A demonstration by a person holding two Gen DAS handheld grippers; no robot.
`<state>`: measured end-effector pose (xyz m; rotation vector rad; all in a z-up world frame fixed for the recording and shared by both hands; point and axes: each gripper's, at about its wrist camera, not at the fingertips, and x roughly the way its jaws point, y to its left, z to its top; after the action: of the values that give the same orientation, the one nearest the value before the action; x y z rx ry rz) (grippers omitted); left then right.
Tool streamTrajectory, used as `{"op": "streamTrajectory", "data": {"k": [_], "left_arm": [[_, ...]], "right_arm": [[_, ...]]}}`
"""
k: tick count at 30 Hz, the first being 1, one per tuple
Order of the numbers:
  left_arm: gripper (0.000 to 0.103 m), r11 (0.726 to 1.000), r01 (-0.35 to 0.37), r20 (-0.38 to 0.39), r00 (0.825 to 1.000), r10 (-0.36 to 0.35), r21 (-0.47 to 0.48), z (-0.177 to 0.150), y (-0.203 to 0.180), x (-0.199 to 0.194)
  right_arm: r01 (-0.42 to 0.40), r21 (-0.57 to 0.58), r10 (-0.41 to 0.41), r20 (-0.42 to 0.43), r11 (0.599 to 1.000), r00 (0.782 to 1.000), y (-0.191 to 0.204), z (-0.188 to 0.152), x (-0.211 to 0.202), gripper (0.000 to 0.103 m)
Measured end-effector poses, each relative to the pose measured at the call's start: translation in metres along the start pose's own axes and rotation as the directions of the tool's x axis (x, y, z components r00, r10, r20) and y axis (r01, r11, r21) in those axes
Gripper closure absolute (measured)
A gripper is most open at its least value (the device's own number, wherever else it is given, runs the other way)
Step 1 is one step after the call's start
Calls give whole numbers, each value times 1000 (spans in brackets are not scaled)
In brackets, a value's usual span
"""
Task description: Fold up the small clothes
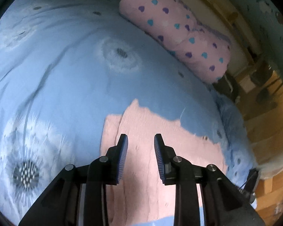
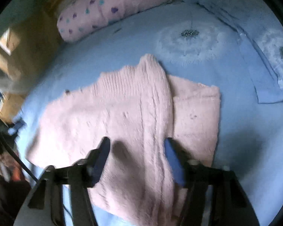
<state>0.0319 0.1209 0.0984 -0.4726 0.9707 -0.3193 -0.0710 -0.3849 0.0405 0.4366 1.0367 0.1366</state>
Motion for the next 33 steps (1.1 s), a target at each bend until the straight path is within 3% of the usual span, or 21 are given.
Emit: {"op": "streamTrajectory", "data": {"k": [2,3,5,7,8,9,10,11,12,13,14,16,18,22,25,27,29,32,33], "left_arm": [[95,994,-94,21,995,93,51,-12,-3,-2],[95,987,-135,34,991,132,90,-15,-5,-1],[95,966,-177,51,984,171,188,-22,-14,0],[95,957,-187,47,982,181,220,-27,-15,0],[95,958,-187,39,982,183,218,-29,-14,-1],[95,965,-174,30,985,171,198,-32,-11,-2],[92,973,-157,29,988,154,170,-33,-7,-5],[81,980,-138,34,990,134,144,-35,-4,-7],[72,987,-120,40,992,116,110,-36,0,-10],[56,992,-105,45,994,101,74,-36,4,-12],[50,995,-85,52,995,83,45,-36,7,-14],[49,999,-11,68,998,15,-52,-39,19,-21],[49,985,41,62,998,-31,-167,-48,34,-24],[49,959,10,6,1000,-8,-283,-62,57,-20],[49,961,5,-57,998,-21,-275,-65,61,-10],[49,961,19,-86,995,-45,-277,-69,60,-4],[47,939,71,-73,992,-101,-335,-75,63,-2],[45,928,99,-63,989,-130,-360,-77,62,0],[45,914,144,-64,981,-181,-380,-76,62,3]], "right_arm": [[-69,64,70,-8,996,998,-11,2,-6,98],[-73,90,72,13,993,997,-18,1,-14,98],[-29,116,26,29,993,999,-28,-1,-23,99],[-4,176,-4,43,984,999,-38,-4,-28,98],[55,191,-63,38,980,997,-41,-6,-28,92],[146,208,-151,9,967,988,-42,-8,-27,68],[179,225,-178,-25,958,984,-44,-10,-25,48],[164,243,-160,-35,956,987,-45,-13,-24,21],[113,284,-116,-7,952,993,-48,-18,-28,20],[90,323,-97,8,942,995,-51,-20,-31,20],[67,364,-79,19,929,997,-55,-23,-32,20],[-14,483,-22,69,876,997,-68,-34,-38,18],[-58,563,8,91,824,996,-75,-47,-41,14],[30,414,-51,40,910,998,-53,-56,-34,8],[134,311,-153,36,941,988,-31,-64,-27,7],[163,254,-175,27,953,984,-16,-65,-22,5],[140,234,-153,39,962,987,-12,-65,-21,5],[11,281,-45,113,960,993,-25,-66,-22,8],[-22,293,-16,128,956,992,-28,-65,-20,11]]}}
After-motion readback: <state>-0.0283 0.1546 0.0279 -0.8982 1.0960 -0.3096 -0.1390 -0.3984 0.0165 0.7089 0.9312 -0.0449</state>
